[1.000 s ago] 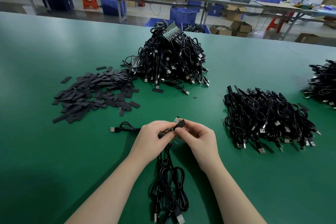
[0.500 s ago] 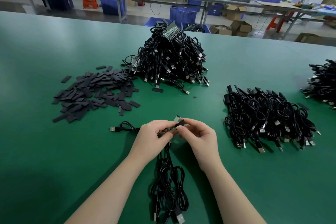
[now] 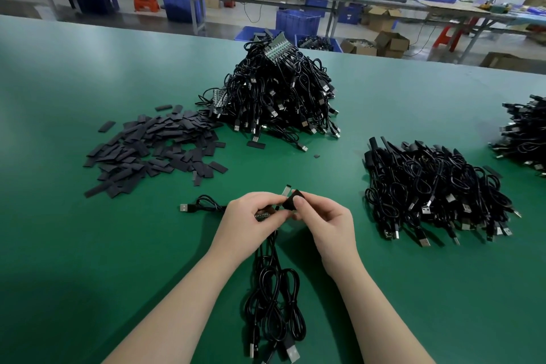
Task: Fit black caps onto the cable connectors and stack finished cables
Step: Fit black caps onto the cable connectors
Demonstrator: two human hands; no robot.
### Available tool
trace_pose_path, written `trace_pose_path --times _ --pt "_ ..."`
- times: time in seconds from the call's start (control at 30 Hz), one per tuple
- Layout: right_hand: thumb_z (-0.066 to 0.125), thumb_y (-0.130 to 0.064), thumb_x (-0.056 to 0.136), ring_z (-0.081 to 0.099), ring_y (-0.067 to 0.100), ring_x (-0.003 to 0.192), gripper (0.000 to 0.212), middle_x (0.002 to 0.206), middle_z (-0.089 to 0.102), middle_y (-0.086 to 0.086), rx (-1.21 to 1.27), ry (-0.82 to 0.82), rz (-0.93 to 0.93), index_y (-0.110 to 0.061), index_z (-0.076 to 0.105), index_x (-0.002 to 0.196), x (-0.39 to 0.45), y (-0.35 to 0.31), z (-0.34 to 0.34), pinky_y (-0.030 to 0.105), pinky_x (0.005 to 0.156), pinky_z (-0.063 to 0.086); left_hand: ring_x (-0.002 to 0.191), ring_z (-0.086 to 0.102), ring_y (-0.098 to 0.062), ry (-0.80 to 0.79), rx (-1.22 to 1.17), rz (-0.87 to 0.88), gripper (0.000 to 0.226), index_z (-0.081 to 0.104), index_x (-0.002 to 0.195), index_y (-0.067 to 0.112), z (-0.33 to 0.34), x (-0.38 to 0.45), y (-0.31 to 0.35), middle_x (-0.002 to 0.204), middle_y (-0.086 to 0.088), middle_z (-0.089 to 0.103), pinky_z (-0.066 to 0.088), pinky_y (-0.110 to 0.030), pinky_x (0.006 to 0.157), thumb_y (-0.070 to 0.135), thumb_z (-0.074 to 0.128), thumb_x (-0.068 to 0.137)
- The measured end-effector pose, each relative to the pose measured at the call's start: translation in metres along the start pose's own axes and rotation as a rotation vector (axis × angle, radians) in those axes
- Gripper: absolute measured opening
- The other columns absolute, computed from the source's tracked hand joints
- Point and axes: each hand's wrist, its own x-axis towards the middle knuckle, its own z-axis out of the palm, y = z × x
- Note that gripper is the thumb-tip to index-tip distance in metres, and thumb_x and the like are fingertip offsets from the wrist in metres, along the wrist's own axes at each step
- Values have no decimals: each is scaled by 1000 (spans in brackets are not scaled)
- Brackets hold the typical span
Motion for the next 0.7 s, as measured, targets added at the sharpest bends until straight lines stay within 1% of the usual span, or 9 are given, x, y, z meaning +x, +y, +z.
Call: trace_pose_path --times 0.1,0.2,0.27,0.37,0.47,0.53,0.57,0.63,0.7 --pt "68 -6 91 71 3 83 31 93 78 -5 -35 -7 5 -34 80 84 0 1 2 14 74 52 95 63 3 24 25 16 28 73 98 41 1 -1 2 97 29 68 47 -10 81 19 76 82" --pt "68 -8 91 70 2 79 32 87 77 -7 -117 4 -19 -36 79 79 0 2 3 14 71 51 98 62 6 35 49 36 30 73 101 39 1 -2 4 96 33 67 47 -9 84 17 76 82" --pt "70 -10 90 70 6 78 28 83 77 -5 -144 22 -33 -33 79 76 1 3 1 15 71 51 100 61 7 40 45 37 31 72 101 41 1 -3 5 98 35 66 46 -9 85 18 77 81" --pt "73 -12 88 72 12 82 18 84 77 -2 -134 39 -16 -26 79 78 1 5 -1 18 73 53 101 61 5 43 41 53 27 74 101 37 1 -3 5 103 32 66 45 -8 85 23 78 79" --pt "74 -11 86 70 8 78 18 82 77 -3 -149 41 -15 -26 78 77 2 6 -1 15 70 51 102 61 6 40 46 53 25 75 101 34 1 -3 5 105 33 64 43 -6 85 25 78 77" --pt "75 -11 85 69 6 74 18 79 76 -4 -161 42 -22 -26 78 75 1 7 0 14 68 49 102 60 7 40 46 41 27 75 100 35 1 -4 4 103 35 64 44 -7 86 24 78 76" --pt "76 -12 84 66 6 70 17 76 75 -5 -162 45 -23 -25 77 73 2 7 1 14 66 48 102 60 7 41 45 39 28 75 100 35 1 -4 4 101 35 65 45 -8 86 22 79 76" --pt "78 -14 83 56 4 59 20 66 68 -8 -158 68 -29 -22 72 66 2 9 1 13 59 43 102 61 5 32 41 41 29 75 99 37 1 -3 5 99 31 67 46 -10 86 21 79 75" --pt "79 -17 82 47 5 56 24 60 60 -8 -149 88 -32 -20 68 61 3 10 -1 14 55 40 103 61 3 26 39 45 27 74 98 39 1 -3 6 100 28 68 45 -9 85 25 78 75"
